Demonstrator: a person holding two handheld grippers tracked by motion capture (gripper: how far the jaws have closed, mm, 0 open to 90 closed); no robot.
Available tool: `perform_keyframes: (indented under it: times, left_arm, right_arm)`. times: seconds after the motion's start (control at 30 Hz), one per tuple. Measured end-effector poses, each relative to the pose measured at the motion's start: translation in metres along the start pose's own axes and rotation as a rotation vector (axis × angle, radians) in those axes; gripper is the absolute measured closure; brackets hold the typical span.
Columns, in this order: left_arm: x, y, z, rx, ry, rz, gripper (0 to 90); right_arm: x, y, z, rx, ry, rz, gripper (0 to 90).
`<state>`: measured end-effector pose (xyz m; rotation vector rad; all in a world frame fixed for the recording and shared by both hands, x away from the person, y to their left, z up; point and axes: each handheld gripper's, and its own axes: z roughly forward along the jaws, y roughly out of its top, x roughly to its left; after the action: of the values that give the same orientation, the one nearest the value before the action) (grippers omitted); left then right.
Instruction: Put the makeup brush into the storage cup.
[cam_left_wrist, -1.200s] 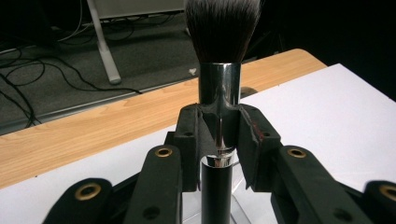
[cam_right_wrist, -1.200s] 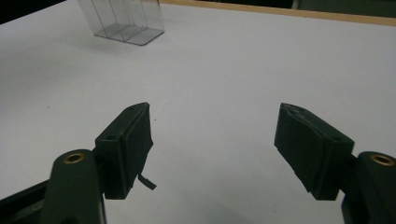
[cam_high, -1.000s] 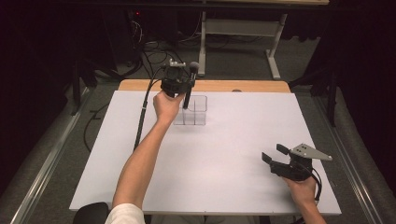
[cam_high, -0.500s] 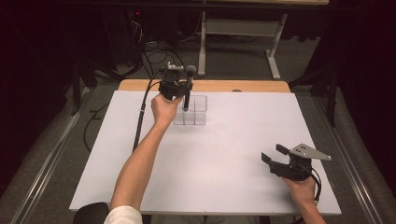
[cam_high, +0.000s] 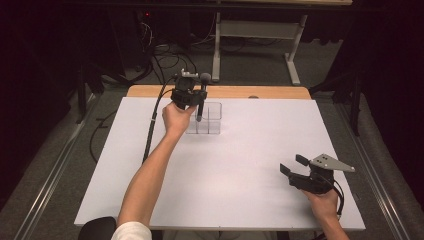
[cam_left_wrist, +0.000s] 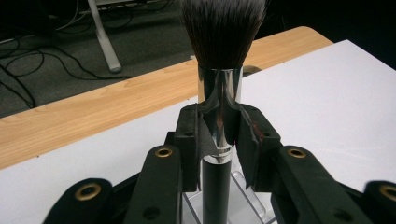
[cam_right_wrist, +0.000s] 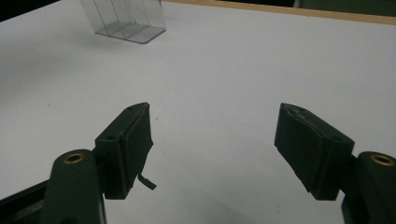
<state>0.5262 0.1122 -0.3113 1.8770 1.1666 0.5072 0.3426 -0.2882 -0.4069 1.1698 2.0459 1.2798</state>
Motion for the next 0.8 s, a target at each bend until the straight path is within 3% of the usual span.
perform_keyframes:
  times: [0.8]
  left_arm:
    - [0.0001,-0.0081,0.0031,0.018,-0.005,0.009,70.9]
  right_arm:
    - [0.0003,0.0000,0.0004,0.003,0.003,-0.003,29.2]
